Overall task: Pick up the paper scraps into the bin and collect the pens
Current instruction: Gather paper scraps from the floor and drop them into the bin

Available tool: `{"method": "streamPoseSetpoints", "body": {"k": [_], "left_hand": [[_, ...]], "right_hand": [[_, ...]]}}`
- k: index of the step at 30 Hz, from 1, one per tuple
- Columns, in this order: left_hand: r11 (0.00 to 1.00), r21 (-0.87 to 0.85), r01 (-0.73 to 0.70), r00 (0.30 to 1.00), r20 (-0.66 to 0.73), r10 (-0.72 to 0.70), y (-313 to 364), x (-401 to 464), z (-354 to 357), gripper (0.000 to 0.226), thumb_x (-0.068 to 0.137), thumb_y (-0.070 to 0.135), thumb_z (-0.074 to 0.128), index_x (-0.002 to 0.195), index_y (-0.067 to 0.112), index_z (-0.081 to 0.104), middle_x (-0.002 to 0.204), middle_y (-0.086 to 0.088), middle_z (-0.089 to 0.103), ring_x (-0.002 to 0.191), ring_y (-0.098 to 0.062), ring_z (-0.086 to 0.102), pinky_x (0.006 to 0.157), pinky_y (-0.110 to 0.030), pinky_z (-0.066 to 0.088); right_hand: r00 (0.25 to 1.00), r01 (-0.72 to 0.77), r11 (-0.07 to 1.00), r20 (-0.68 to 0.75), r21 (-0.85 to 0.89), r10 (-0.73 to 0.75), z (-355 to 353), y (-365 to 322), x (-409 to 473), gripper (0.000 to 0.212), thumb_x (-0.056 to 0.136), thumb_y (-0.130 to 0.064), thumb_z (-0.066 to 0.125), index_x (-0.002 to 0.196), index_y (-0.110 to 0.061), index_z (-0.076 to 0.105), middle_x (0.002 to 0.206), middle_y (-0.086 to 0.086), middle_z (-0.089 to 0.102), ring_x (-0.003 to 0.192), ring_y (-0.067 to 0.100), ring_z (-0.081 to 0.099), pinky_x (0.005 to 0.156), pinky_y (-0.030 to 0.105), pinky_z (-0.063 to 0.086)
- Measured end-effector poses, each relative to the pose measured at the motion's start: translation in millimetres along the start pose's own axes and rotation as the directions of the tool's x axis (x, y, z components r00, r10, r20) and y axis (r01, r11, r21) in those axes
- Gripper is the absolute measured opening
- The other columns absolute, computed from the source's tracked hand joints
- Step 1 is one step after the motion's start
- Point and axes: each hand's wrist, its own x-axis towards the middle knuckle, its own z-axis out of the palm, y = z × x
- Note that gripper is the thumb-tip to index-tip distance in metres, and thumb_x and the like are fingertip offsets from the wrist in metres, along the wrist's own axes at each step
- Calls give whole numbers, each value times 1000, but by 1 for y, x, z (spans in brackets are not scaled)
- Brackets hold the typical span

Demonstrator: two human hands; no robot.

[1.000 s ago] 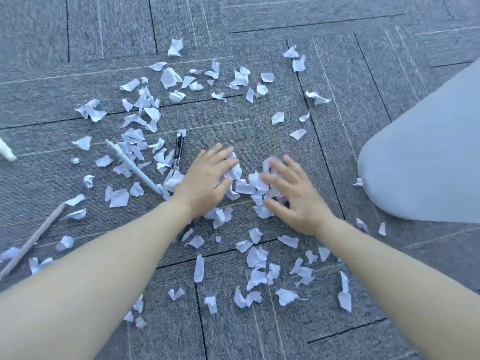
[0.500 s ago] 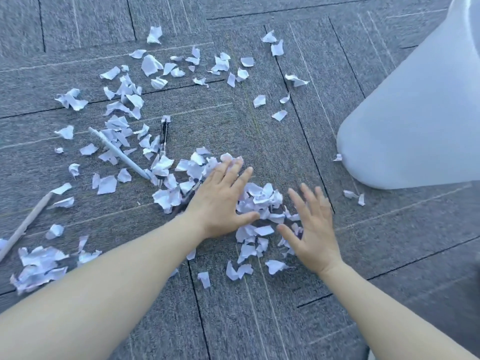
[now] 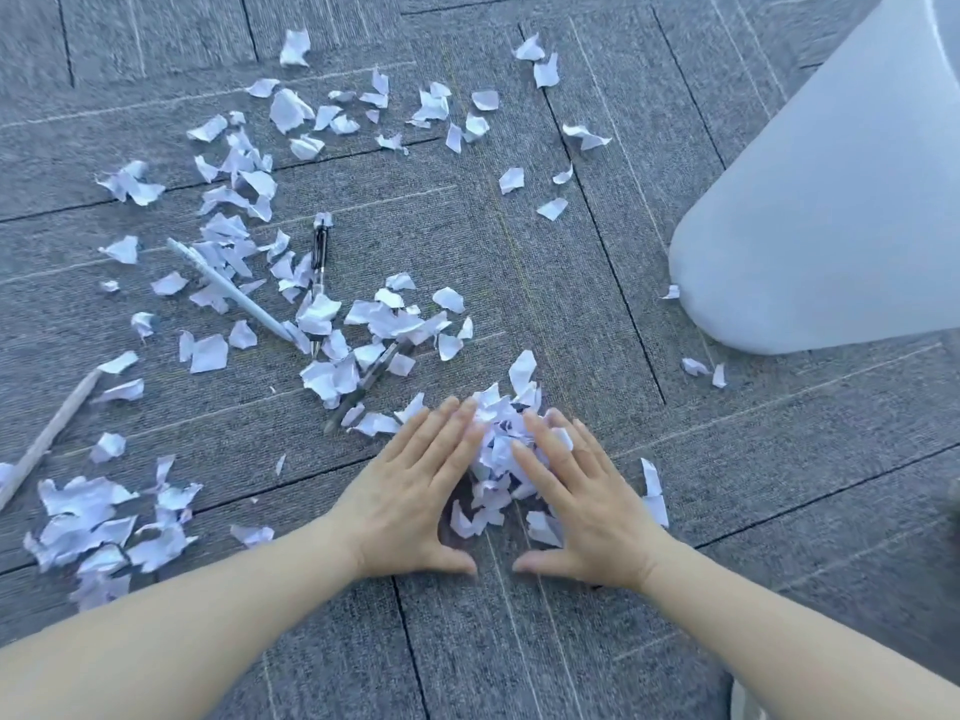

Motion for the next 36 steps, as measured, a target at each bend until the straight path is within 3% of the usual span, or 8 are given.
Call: {"method": "streamPoseSetpoints", "body": {"k": [6, 10, 15, 18, 23, 26, 31, 36], "left_hand": [[997, -41, 73, 992, -98, -76, -13, 29, -4, 101, 80, 60, 44, 149, 7, -6, 158, -15, 0, 146, -26, 0, 117, -39, 5], [996, -37, 76, 986, -143, -81, -25, 50, -15, 83, 80, 50, 44, 145, 4, 21, 147, -12, 38, 132, -23, 27, 108, -34, 18], [998, -7, 55, 959, -278, -55, -35, 82, -22, 21, 82, 11, 51, 103, 7, 55, 95, -11, 58, 86, -28, 50, 74, -41, 45], [999, 51, -7, 969, -245, 20, -38, 92, -43, 9, 74, -1, 48, 78, 7, 53, 70, -10, 55, 57, -27, 54, 47, -27, 37], [993, -59, 104, 990, 97, -98, -28, 96, -81, 24, 88, -6, 39, 106, 5, 51, 100, -8, 57, 97, -24, 58, 71, -30, 40], [968, -193, 164, 987, 37, -159, -24, 105, -130, 24, 85, -6, 46, 90, 17, 47, 83, -5, 52, 83, -29, 59, 66, -31, 39], [972, -32, -232, 926, -312, 211, -10, 139, -250, 20, 72, -6, 58, 72, 12, 51, 64, -9, 57, 54, -24, 59, 48, -32, 47], [903, -100, -418, 830, -446, 335, 55, 209, -359, 16, 82, 12, 62, 91, -1, 67, 87, -11, 68, 66, -19, 58, 63, -20, 36]], "right_hand": [[984, -145, 989, -102, -13, 143, 5, 5, 43, 99, 84, -73, 42, 152, -9, 9, 159, 21, 13, 147, 38, 12, 118, 51, 15], [990, -84, 996, -111, -12, 82, -4, 20, 67, 86, 87, -61, 46, 147, -1, 29, 153, 18, 34, 143, 33, 26, 116, 46, 21], [970, -80, 994, -237, -67, 62, -9, 26, 89, 34, 84, -27, 60, 112, -6, 58, 107, 12, 61, 95, 28, 47, 83, 42, 42], [976, -46, 998, -214, -37, 37, -14, 25, 95, 14, 80, -5, 58, 93, -5, 57, 82, 10, 58, 71, 28, 52, 59, 39, 49], [965, -239, 940, -49, 242, 258, -51, 16, 93, 12, 83, 3, 61, 93, -2, 57, 81, 4, 56, 61, 29, 52, 50, 29, 35], [949, -245, 886, -90, 393, 302, -94, 23, 96, 7, 89, -4, 53, 95, -5, 54, 84, -3, 51, 68, 22, 45, 56, 34, 34], [928, -131, 956, -306, 262, 212, -228, 48, 100, 6, 83, -9, 54, 80, -6, 49, 71, -4, 47, 62, 12, 38, 54, 24, 28], [884, -292, 938, -323, 186, 339, -374, 85, 57, 17, 93, -17, 57, 82, -3, 56, 64, 3, 57, 61, 13, 49, 54, 13, 38]]}}
